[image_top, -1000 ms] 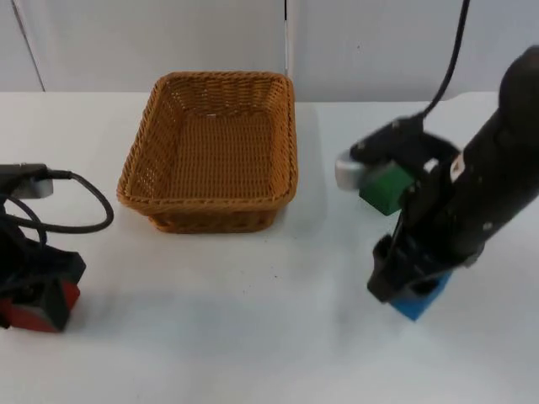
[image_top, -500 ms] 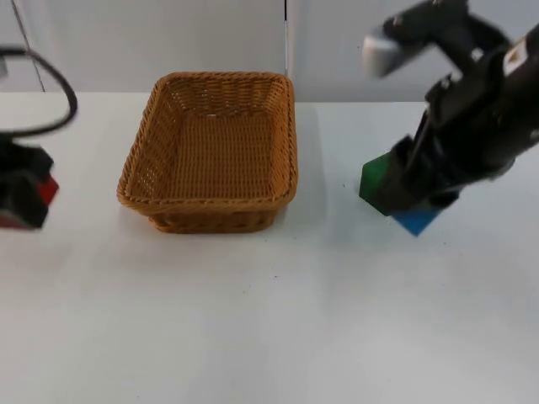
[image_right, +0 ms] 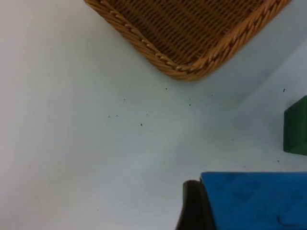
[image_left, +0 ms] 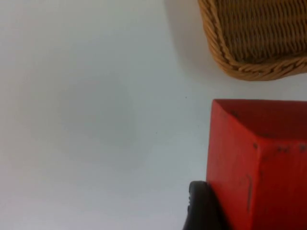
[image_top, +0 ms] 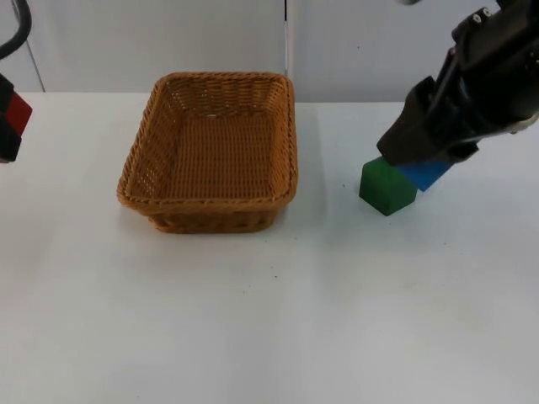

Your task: Pick up one cube with each hand and place exactly two cubes into the same basket, leaving the remaining cube outside.

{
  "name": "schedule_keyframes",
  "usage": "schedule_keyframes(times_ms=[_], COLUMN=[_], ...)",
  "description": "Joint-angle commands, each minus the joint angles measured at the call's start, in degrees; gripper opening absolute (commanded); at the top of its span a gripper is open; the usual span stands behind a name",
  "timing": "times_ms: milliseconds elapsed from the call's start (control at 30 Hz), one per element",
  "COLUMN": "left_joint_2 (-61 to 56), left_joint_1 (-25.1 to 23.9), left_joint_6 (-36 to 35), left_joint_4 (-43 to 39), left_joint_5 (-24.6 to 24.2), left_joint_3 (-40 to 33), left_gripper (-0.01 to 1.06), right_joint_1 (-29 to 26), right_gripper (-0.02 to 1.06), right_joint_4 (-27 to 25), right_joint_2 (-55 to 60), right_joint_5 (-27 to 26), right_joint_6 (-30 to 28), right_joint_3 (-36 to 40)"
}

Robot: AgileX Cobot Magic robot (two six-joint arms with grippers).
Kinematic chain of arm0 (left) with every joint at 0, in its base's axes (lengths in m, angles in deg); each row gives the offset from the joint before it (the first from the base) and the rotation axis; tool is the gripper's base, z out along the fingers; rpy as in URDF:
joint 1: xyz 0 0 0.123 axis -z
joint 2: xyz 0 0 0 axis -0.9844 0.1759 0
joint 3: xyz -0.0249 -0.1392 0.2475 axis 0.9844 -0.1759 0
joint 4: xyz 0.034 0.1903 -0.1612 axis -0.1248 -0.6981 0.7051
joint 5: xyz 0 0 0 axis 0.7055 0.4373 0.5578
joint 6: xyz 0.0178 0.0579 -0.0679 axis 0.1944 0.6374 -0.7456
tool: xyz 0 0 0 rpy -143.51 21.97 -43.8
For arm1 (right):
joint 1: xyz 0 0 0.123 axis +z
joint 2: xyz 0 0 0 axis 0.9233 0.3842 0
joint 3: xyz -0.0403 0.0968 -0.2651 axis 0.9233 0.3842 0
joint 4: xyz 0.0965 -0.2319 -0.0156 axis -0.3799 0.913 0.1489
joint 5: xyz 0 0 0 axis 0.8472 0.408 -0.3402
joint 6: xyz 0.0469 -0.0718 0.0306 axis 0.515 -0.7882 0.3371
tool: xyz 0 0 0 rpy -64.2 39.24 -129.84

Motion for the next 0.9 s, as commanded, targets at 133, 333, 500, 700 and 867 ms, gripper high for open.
schedule_keyframes(times_ms=[133,333,500,700,867], left_joint_2=[-0.66,-0.64,-0.64,0.28,1.62], left_joint_1=[0.04,0.04,0.04,0.04,0.04], left_joint_6=[-0.29,-0.29,-0.29,1.52,6.73], left_joint_4=[0.69,0.69,2.47,6.37,12.87], left_joint_5=[-0.05,0.43,1.9,3.0,3.37], left_joint_3=[0.03,0.03,0.03,0.03,0.03], left_gripper=[0.0,0.0,0.0,0.0,0.0], right_joint_1=[0.29,0.29,0.29,0.29,0.29], right_gripper=[0.0,0.0,0.0,0.0,0.0], right_joint_4=[0.03,0.03,0.03,0.03,0.03], right_joint_2=[-0.63,-0.63,-0.63,-0.12,4.25], right_joint_5=[-0.73,-3.01,-3.27,-3.16,-0.34], right_joint_6=[0.23,0.23,0.23,0.23,0.49], right_joint_3=[-0.18,-0.18,-0.58,-4.08,-10.93])
